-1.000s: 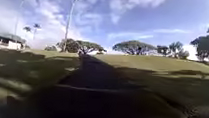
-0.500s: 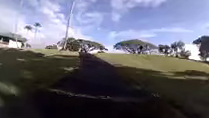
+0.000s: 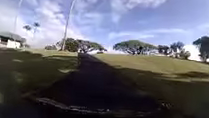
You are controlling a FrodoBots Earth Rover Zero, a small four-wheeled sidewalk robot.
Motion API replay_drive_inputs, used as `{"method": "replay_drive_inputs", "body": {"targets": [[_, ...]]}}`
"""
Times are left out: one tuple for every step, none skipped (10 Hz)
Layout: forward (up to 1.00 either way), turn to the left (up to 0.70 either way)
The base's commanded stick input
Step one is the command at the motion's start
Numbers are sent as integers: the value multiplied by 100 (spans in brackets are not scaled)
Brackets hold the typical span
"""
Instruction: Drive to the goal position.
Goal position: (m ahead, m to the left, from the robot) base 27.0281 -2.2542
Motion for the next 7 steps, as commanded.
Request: {"method": "replay_drive_inputs", "body": {"targets": [[70,2],[70,34],[70,35],[70,35],[70,9],[70,0],[70,0]]}}
